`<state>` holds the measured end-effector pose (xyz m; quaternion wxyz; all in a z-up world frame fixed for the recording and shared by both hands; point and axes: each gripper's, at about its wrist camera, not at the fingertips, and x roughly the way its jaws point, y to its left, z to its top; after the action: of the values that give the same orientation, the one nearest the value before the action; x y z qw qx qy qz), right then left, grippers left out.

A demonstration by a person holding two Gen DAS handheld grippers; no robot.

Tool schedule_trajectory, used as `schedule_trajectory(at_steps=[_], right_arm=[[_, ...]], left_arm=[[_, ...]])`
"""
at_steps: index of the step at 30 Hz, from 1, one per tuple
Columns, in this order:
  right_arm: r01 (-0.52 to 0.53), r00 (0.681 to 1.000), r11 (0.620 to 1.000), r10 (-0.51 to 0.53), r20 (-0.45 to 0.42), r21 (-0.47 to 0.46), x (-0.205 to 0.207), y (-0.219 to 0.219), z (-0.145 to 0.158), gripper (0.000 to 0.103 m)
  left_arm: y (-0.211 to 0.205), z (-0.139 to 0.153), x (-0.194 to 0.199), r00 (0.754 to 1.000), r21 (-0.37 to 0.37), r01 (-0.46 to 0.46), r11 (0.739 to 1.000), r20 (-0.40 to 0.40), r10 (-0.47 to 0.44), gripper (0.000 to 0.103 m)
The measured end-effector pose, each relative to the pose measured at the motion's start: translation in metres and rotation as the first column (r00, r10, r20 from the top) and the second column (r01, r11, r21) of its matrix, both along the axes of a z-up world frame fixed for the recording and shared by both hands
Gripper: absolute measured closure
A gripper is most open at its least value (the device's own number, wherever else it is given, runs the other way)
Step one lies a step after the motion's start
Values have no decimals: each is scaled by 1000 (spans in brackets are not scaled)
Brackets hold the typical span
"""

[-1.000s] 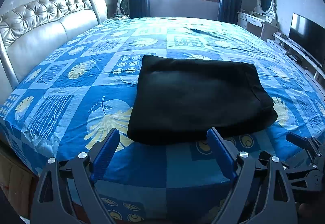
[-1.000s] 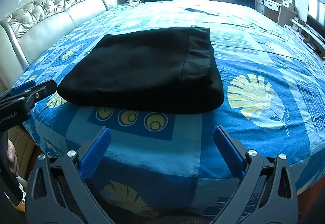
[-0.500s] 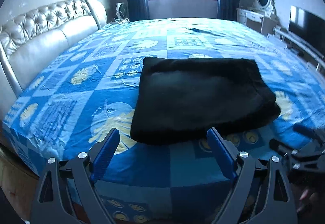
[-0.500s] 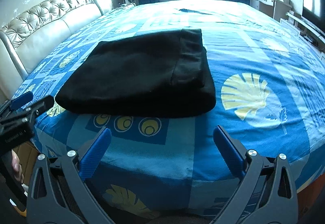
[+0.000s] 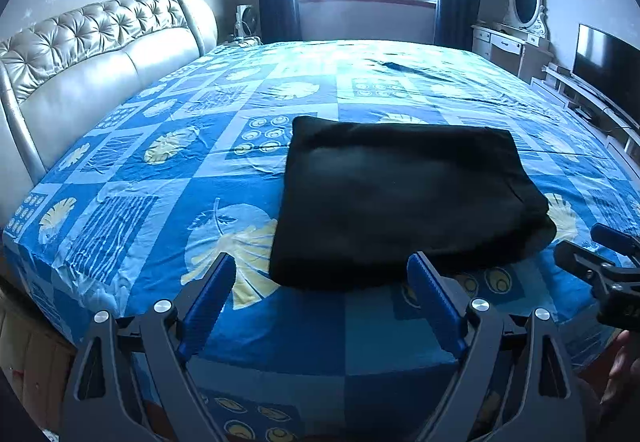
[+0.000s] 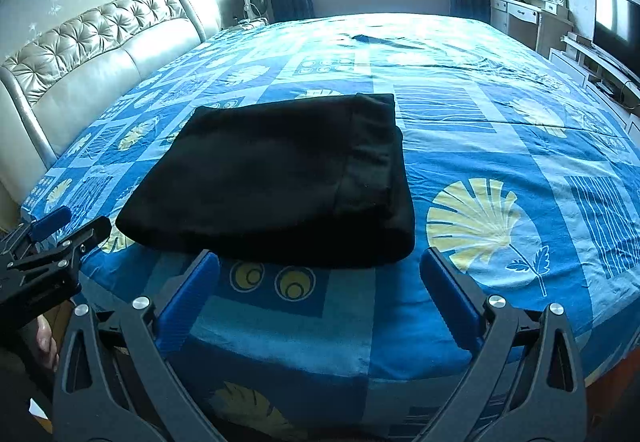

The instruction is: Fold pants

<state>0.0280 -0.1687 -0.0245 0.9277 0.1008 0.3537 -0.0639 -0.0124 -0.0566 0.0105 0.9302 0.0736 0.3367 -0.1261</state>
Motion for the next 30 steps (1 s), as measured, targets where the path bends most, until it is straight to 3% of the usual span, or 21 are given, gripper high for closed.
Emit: schedule_trajectory(at_steps=[12, 18, 23, 29, 30], right_arm=[[-18, 999, 1000, 19, -47, 2, 1, 10, -12, 2], [-22, 998, 1000, 23, -63, 16, 1, 10, -17, 2], [-21, 997, 1000, 23, -67, 22, 0, 10, -21, 2], [-7, 998, 1000, 8, -67, 21, -2, 5, -19, 2], [-3, 998, 1000, 4, -65, 22, -2, 3, -19, 2]], left_arm=[[6, 3, 3, 1000, -16, -25, 1000, 15, 26, 16], [6, 0, 5, 995, 13, -98, 995, -8, 98, 16], [13, 1, 10, 991, -64, -91, 994, -102, 84, 16], [8, 5, 4, 994, -26, -106, 994, 3, 106, 16], [8, 3, 4, 996, -34, -91, 995, -10, 90, 16]])
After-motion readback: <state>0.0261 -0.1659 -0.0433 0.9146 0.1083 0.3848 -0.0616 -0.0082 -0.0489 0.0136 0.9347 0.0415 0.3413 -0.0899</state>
